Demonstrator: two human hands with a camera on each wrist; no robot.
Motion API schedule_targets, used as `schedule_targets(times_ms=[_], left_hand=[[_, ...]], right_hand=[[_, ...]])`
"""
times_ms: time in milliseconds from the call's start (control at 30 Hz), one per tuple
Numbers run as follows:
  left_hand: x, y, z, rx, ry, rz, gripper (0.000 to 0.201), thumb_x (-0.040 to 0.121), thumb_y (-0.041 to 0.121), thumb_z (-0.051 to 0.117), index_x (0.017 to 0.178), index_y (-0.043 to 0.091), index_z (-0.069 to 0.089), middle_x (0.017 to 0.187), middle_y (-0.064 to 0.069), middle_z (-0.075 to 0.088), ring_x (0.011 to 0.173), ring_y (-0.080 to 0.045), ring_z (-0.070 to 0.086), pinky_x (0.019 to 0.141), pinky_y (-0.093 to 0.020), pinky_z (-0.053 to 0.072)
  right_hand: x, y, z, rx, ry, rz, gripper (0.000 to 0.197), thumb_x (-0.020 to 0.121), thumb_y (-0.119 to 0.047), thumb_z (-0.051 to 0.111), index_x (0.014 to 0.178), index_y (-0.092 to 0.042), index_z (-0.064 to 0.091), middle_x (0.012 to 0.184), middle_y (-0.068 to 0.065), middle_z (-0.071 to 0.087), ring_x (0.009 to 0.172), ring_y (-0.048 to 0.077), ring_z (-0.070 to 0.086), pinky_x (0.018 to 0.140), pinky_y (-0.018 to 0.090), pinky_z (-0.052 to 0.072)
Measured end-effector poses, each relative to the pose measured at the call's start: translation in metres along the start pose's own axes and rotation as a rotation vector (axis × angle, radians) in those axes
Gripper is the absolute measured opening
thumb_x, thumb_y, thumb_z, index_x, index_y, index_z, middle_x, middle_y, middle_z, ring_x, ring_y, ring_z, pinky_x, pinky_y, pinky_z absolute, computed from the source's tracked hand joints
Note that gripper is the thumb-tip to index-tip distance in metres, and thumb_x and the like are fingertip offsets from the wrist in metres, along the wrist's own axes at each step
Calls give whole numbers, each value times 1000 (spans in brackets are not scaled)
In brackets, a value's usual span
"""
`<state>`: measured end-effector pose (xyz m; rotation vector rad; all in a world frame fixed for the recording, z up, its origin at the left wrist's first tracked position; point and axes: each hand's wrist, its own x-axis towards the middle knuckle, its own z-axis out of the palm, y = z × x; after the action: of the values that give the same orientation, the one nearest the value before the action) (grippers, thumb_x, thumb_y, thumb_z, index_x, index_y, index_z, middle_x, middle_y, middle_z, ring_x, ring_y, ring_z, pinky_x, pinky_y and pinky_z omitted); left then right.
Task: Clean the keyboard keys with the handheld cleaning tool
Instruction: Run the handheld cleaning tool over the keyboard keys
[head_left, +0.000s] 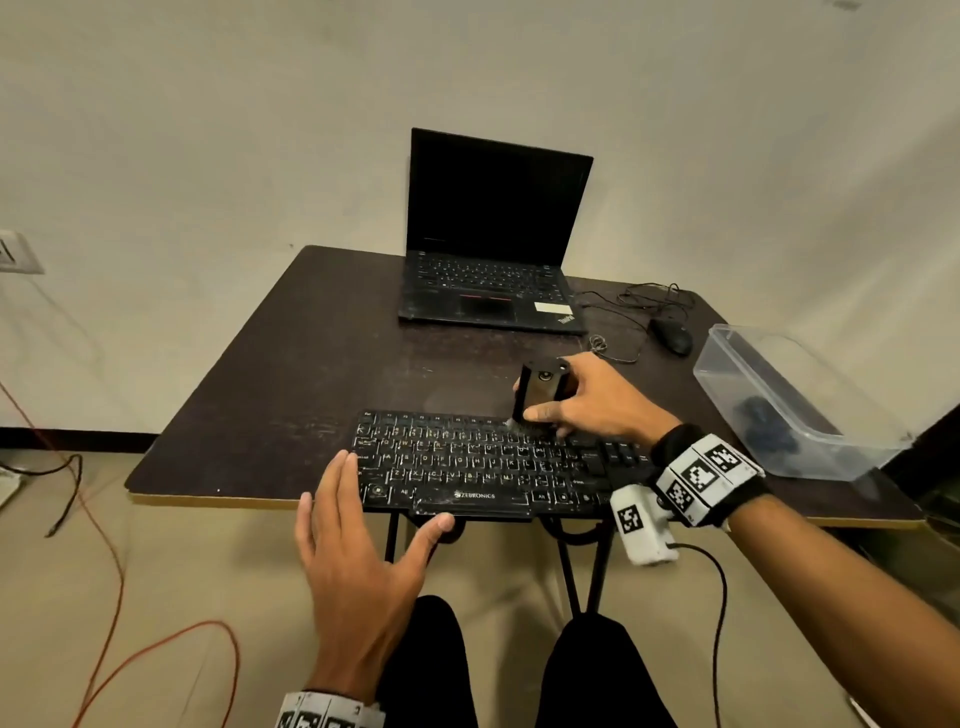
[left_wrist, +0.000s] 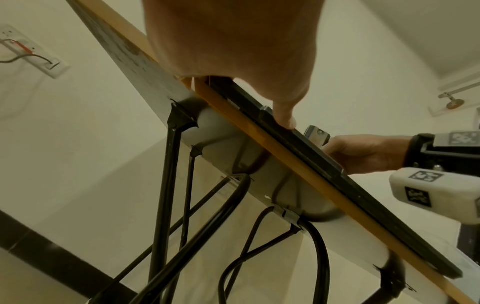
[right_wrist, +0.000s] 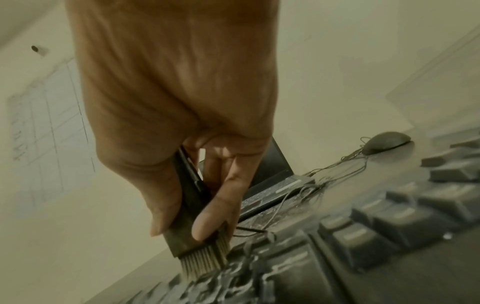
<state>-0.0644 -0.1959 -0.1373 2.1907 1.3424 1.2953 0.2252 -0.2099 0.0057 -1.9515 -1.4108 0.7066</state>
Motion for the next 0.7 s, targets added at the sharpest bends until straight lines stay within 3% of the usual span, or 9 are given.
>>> schedule_targets(times_ms=[67,200,333,467,567,700], left_hand=[[-1,1,1,5,5,-7,107,85,81,55,156,2,42,163,-8,43,151,-25,42,131,-50,18],[-2,1,3,19,9,-13,106,84,79,55,155,1,43,162,-9,44,150,-27,44,130,-52,21],[-3,3,3,38,-5,-20,104,86,79,52,155,2,42,163,-9,43,150,-28,44,130,-50,19],[-3,4,3,74,-7,-31,105,87,82,47,156,4,43,163,-8,43,148,-28,46,126,-55,22],[-3,5,3,93,-29,-37,105,87,84,44,156,4,43,163,-8,43,147,-27,47,124,-57,24],[-2,5,4,104,-23,-36,105,88,85,42,155,4,44,162,-8,45,146,-28,49,122,-60,28]], right_hand=[[-2,5,-4,-19,50,10,31,88,-13,86,116,-17,74,105,5,80,89,31,80,74,49,68],[-10,9,-3,16,-7,-22,27,89,-11,85,112,-21,75,107,2,80,88,20,79,68,39,66],[-7,18,-10,-31,127,11,26,87,-20,88,109,-23,74,102,-1,81,82,24,81,76,50,67],[-14,17,-8,32,17,-22,27,90,-13,85,114,-19,75,107,0,80,86,16,79,74,43,68],[-11,22,-14,28,117,29,30,88,-17,87,114,-16,74,106,2,81,84,23,80,77,48,68],[-16,20,-12,38,34,-15,34,89,-13,85,121,-17,74,110,-2,80,86,14,79,69,37,66]])
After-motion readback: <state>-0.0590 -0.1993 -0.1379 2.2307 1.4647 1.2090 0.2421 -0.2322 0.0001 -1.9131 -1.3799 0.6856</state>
